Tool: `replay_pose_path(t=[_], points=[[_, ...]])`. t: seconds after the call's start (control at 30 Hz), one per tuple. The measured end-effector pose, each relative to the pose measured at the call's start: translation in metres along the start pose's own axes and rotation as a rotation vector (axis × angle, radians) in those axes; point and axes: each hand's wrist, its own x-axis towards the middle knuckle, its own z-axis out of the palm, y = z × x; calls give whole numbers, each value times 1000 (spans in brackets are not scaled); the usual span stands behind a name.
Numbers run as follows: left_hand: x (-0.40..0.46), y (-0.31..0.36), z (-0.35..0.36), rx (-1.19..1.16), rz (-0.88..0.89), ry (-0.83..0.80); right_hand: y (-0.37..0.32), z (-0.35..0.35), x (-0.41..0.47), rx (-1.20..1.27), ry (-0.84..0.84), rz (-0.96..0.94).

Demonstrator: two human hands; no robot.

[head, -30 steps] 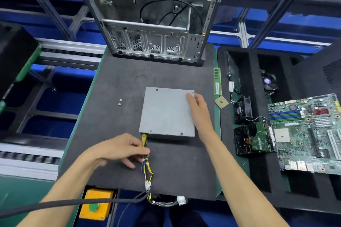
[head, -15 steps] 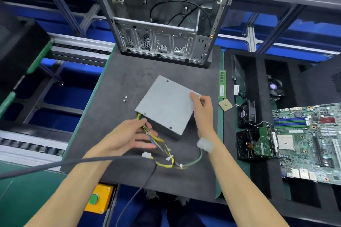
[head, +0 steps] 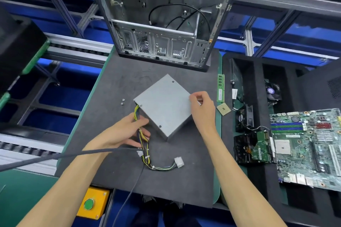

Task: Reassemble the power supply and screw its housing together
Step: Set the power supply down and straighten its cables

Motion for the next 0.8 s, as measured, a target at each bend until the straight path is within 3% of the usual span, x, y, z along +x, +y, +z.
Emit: replay_pose_path(t=[0.17,0.3,0.47,0.63,0.8], points=[[-5,-1,-7,59,-24,-71,-10,5,4,-67,-53,-86],[-8,-4,-11,158,-63,-73,-12,8,6,-194,-135,-14],[-11,-9,-22,106,-73,-86,-15,8,2,-270,-90,-25],[-21,-4,-25,107,-77,-246,-18,9,-3,-266,-66,-12],[-25,-2,-33,184,-78,-308,-24,12,-8,-427,71,-198]])
